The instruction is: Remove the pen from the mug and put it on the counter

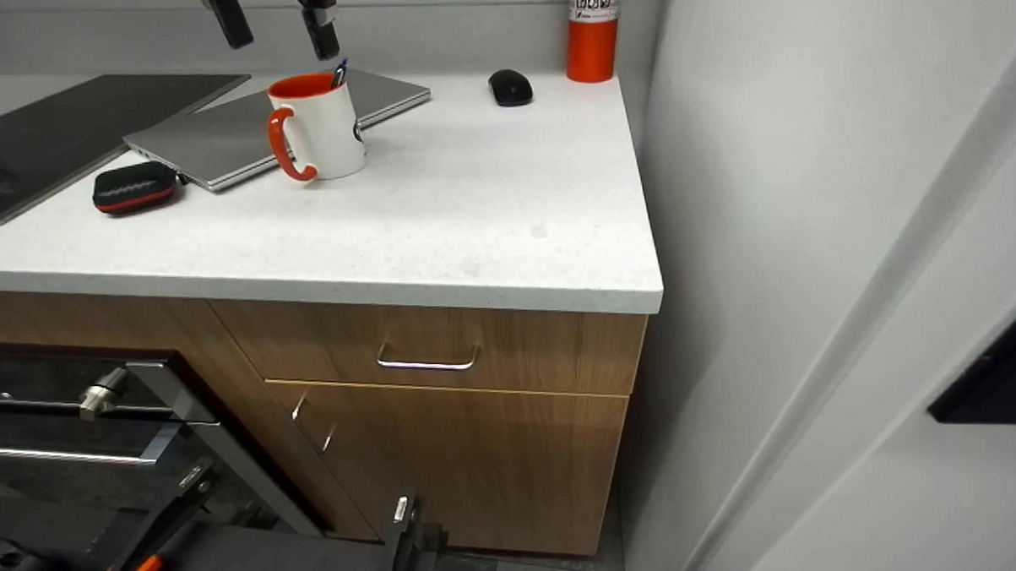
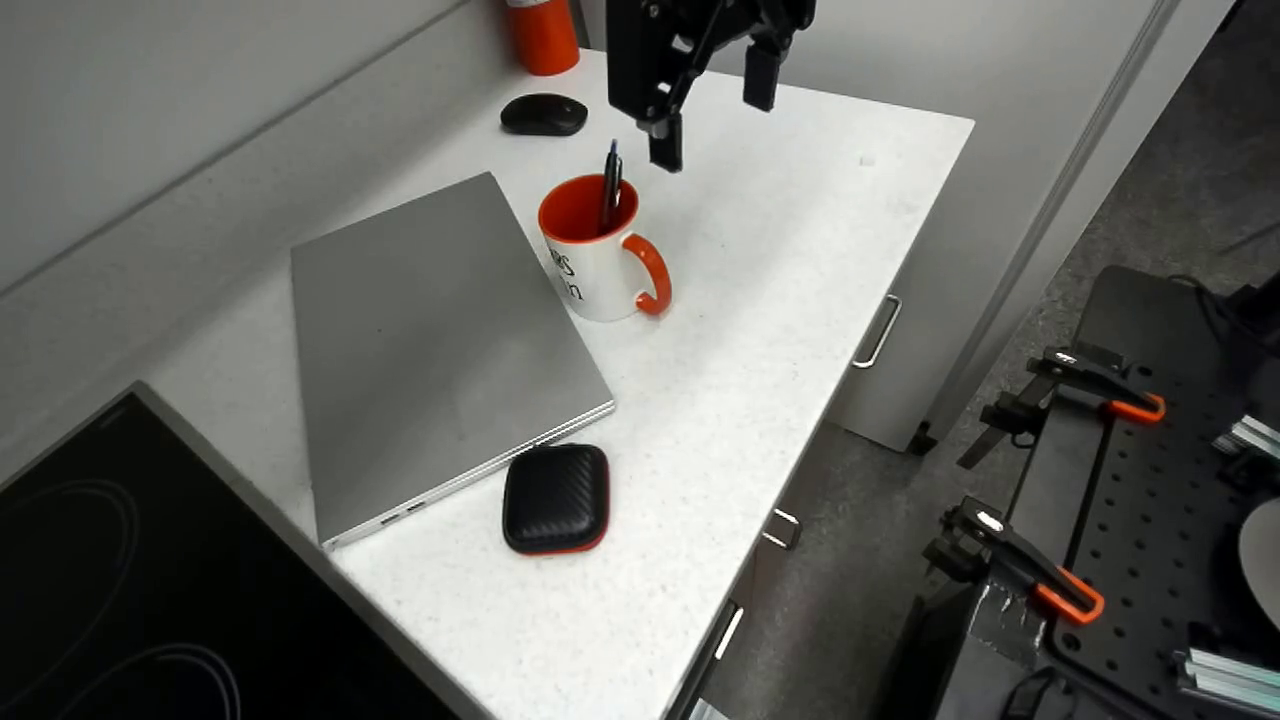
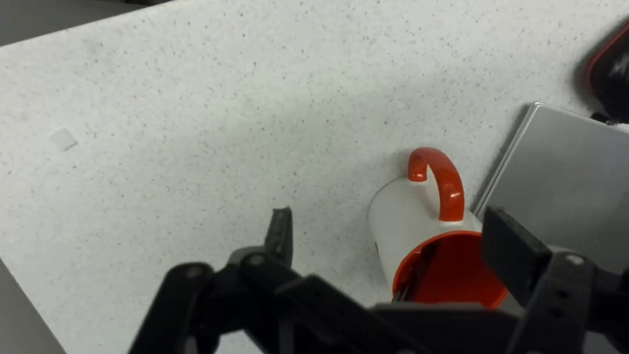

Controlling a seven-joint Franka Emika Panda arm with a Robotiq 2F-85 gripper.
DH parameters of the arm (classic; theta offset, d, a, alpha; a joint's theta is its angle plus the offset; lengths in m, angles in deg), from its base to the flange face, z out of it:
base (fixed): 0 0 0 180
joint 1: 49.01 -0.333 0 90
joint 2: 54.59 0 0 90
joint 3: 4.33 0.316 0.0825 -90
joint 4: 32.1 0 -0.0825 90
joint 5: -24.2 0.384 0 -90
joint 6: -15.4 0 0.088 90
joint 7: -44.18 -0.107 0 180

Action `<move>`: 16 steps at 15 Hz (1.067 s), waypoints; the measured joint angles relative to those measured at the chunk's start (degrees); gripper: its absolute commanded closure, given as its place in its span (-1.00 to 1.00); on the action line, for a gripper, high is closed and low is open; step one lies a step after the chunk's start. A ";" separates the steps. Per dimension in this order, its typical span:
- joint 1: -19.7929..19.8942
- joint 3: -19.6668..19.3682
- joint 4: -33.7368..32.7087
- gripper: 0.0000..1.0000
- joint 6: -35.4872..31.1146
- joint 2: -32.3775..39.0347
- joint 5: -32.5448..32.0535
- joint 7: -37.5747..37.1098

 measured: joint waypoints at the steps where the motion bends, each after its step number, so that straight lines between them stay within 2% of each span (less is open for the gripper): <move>1: 0.00 0.00 -0.12 -1.00 0.00 0.09 0.00 -0.07; 6: -0.15 -0.09 -1.31 -1.00 -0.52 1.90 1.04 0.98; 11: -0.18 -2.15 -9.30 -1.00 -0.88 10.83 7.19 4.14; 16: 0.07 -3.84 -16.71 -1.00 -0.79 18.85 10.35 4.67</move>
